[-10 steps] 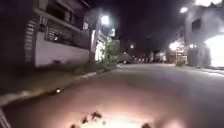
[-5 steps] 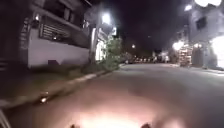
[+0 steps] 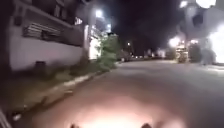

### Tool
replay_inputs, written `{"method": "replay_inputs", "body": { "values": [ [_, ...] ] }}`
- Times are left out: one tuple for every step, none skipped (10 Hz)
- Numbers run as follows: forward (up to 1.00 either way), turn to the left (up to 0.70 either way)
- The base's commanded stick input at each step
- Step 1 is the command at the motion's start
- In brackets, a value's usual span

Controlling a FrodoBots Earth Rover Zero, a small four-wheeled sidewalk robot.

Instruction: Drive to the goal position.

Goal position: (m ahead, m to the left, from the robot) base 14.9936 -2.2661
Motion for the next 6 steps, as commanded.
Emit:
{"method": "replay_inputs", "body": {
  "values": [
    [1.00, -0.40],
    [1.00, -0.40],
    [1.00, -0.17],
    [1.00, 0.00],
    [1.00, 0.00],
    [1.00, 0.00]
  ]
}}
